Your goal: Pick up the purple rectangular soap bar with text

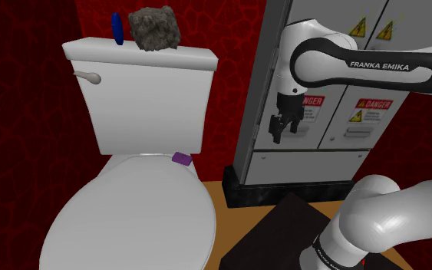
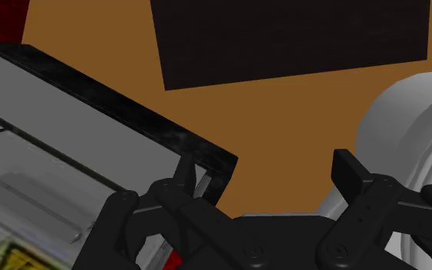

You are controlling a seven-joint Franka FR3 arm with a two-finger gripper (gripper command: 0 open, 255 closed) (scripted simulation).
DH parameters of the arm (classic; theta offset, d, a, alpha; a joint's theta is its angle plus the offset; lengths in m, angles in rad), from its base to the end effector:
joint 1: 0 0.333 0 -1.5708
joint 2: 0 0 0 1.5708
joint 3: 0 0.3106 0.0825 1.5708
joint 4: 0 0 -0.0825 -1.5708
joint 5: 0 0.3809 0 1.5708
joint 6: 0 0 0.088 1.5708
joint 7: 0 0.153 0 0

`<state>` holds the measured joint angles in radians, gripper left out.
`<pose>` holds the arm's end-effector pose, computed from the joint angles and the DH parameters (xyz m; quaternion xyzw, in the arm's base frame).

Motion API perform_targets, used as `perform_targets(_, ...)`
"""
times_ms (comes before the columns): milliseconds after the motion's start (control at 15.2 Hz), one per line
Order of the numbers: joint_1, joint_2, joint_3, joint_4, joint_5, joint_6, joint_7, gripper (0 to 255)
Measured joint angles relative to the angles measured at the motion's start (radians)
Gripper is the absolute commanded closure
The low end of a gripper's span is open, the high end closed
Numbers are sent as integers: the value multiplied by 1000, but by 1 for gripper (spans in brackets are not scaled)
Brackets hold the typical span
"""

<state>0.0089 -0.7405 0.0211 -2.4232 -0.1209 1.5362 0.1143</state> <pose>0.3043 -0.0091 0.4945 0.9941 -0.0429 -0.0683 0.0724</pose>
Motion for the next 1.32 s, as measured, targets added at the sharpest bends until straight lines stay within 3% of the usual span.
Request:
perform_targets(264, 12, 53, -9, -4, 10, 70, -20, 0)
perform_targets(858, 70, 324, -27, 39, 69, 359, -108, 0)
perform_targets(1320, 112, 549, -31, 144, 133, 525, -204, 0)
